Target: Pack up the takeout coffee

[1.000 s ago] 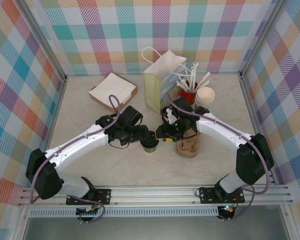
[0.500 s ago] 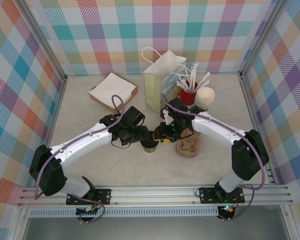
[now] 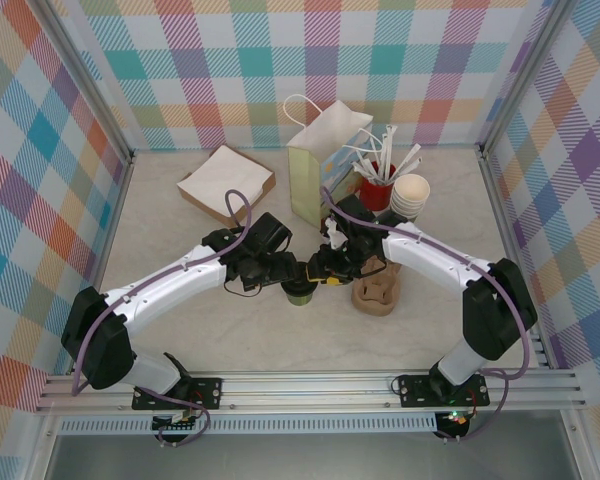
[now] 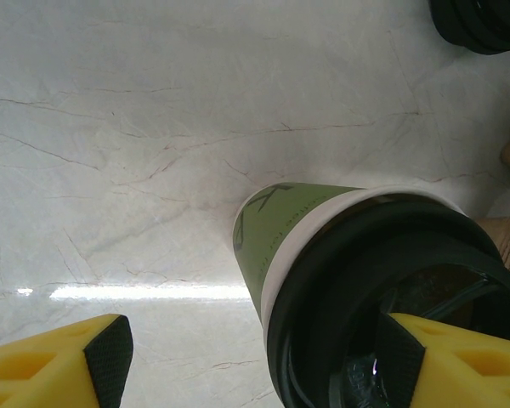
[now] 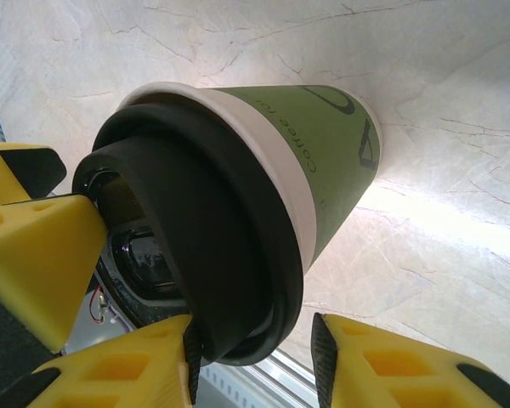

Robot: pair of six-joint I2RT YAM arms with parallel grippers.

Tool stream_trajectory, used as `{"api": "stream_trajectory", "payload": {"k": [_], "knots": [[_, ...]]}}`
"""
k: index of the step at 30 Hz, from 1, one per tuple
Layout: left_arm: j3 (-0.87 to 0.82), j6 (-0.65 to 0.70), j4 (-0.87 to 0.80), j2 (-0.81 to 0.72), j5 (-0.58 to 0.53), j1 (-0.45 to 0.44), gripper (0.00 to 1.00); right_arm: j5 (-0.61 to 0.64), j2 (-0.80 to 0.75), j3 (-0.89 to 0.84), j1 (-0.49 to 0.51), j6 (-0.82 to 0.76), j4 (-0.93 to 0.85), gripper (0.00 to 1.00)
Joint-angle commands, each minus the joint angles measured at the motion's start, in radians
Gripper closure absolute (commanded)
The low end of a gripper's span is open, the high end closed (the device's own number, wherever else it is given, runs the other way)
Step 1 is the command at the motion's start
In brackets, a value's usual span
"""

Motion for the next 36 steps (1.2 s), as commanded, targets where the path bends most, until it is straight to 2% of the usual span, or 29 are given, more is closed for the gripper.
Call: {"api": "stream_trajectory", "payload": {"k": [1,28,36], "knots": [[-0.020,0.003,-0.041,-0.002,-0.035,0.015,0.24,0.011,0.025,0.020,0.011,-0.021,-0.029,0.59],[0.012,-0.006,-0.036,-0.013,-0.043,0.015,0.21,0.037,0.055,0.033,0.021,-0.014,-0.045,0.61],[0.023,-0.013,-0.039,-0.051,-0.046,0.015,0.15,0.032,0.057,0.033,0.024,-0.017,-0.043,0.61]]}}
